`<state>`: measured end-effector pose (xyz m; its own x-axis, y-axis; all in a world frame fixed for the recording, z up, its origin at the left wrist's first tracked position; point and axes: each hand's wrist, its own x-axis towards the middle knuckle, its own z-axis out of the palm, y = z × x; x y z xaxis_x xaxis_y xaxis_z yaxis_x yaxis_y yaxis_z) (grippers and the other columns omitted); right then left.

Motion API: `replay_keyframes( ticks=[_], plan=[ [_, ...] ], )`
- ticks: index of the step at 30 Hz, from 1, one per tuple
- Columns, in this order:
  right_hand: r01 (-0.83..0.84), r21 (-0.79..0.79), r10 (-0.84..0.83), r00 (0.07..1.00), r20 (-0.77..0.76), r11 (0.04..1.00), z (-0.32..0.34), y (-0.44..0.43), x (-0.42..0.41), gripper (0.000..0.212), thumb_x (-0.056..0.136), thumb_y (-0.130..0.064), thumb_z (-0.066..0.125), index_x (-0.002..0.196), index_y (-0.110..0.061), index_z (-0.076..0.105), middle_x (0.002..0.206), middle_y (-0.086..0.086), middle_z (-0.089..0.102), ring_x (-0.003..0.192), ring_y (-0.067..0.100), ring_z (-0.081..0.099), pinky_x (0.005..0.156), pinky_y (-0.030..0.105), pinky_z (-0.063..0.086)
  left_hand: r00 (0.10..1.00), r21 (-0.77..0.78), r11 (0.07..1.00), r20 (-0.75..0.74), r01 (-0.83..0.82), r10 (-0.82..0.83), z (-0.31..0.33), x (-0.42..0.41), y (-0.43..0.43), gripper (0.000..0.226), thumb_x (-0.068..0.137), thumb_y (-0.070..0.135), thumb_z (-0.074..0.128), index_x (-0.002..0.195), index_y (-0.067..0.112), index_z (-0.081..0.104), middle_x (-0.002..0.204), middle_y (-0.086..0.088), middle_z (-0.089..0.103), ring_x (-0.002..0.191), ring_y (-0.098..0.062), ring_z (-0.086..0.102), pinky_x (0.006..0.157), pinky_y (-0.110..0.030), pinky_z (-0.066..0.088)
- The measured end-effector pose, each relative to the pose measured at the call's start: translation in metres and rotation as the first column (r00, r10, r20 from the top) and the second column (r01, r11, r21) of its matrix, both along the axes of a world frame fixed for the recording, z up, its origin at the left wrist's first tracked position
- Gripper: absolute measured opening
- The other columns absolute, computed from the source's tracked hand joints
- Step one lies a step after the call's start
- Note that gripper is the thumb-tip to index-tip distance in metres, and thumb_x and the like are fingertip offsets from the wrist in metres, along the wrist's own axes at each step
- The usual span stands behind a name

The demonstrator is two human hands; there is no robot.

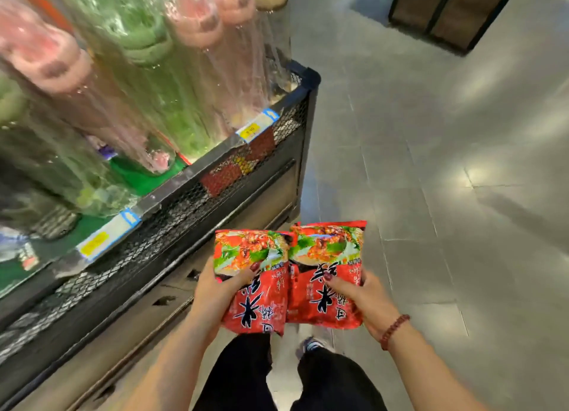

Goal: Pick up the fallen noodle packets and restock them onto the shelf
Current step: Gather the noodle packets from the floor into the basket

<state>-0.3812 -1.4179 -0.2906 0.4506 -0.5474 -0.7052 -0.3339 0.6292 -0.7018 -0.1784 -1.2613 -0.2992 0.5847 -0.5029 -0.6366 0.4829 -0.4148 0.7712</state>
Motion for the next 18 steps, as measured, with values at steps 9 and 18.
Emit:
replay_keyframes(
  ticks=[9,18],
  plan=[
    [-0.444,-0.016,0.444,0.892,0.087,0.896,0.024,-0.018,0.015,0.039,0.073,-0.008,0.076,0.109,-0.007,0.06,0.097,0.013,0.074,0.088,0.033,0.072,0.074,0.045,0.059,0.887,-0.161,0.874,-0.019,-0.458,0.462,0.027,-0.076,0.066,0.072,0.049,0.03,0.083,0.116,0.016,0.059,0.105,-0.016,0.072,0.083,-0.03,0.072,0.069,-0.038,0.056],
    [-0.803,-0.04,0.799,0.585,0.139,0.595,0.036,0.083,0.066,0.052,0.065,-0.017,0.078,0.113,-0.008,0.061,0.098,0.009,0.075,0.089,0.028,0.072,0.072,0.041,0.058,0.528,-0.159,0.527,0.038,-0.835,0.848,0.041,-0.156,0.189,0.066,0.061,0.022,0.089,0.118,0.017,0.057,0.105,-0.013,0.073,0.088,-0.034,0.072,0.074,-0.044,0.058]
  ],
)
